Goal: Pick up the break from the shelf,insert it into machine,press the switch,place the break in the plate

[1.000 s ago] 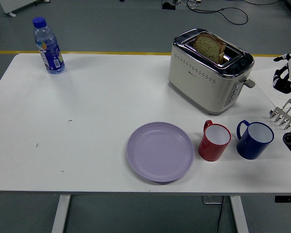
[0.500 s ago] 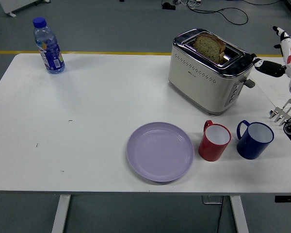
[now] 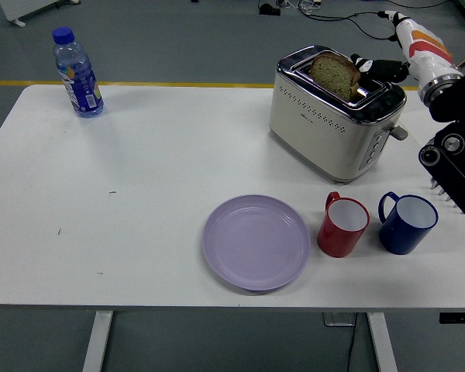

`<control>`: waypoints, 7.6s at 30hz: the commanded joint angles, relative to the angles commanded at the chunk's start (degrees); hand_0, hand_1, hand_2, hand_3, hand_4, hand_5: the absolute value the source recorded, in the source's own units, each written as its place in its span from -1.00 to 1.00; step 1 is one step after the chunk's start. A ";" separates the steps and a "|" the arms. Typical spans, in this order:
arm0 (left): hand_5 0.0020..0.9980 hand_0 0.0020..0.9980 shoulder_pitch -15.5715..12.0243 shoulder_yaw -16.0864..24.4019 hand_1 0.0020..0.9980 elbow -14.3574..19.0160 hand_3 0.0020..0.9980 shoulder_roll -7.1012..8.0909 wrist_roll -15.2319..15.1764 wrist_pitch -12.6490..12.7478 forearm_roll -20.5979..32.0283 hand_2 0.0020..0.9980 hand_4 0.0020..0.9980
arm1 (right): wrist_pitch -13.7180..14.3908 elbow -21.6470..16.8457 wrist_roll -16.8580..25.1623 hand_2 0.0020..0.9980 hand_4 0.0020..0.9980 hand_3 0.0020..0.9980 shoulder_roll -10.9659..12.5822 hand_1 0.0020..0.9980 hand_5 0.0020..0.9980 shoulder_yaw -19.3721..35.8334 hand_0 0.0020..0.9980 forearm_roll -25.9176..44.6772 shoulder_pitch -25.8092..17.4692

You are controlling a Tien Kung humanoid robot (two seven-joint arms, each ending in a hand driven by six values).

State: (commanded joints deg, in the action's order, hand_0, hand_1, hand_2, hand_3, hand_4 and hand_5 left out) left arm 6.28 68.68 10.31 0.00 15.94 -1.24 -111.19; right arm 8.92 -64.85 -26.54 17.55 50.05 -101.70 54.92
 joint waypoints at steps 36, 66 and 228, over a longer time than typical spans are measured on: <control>0.84 0.21 0.40 -0.23 -0.07 0.00 0.09 0.00 0.27 0.14 -0.64 -0.11 -0.41 | -5.84 34.59 0.10 0.50 0.56 0.61 -17.40 0.41 -0.40 -14.43 0.50 0.11 17.51; 0.83 0.21 1.20 0.31 -0.08 0.00 0.09 0.09 0.05 0.37 -2.63 -0.14 -0.41 | -4.54 42.00 1.38 0.07 0.49 0.36 -17.55 0.00 -0.49 -17.19 -0.13 11.27 20.94; 0.86 0.21 -0.14 0.72 -0.07 0.00 0.08 0.00 -0.29 0.60 -2.46 -0.07 -0.44 | 0.91 -15.36 10.75 0.73 0.49 0.70 4.33 0.59 -0.67 -24.13 0.61 42.81 -8.59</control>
State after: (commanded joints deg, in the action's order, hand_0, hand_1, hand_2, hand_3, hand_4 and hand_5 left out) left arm 6.14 69.40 10.31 0.00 15.65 -0.64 -113.65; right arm 9.84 -80.22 -15.79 21.88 25.92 -58.89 46.33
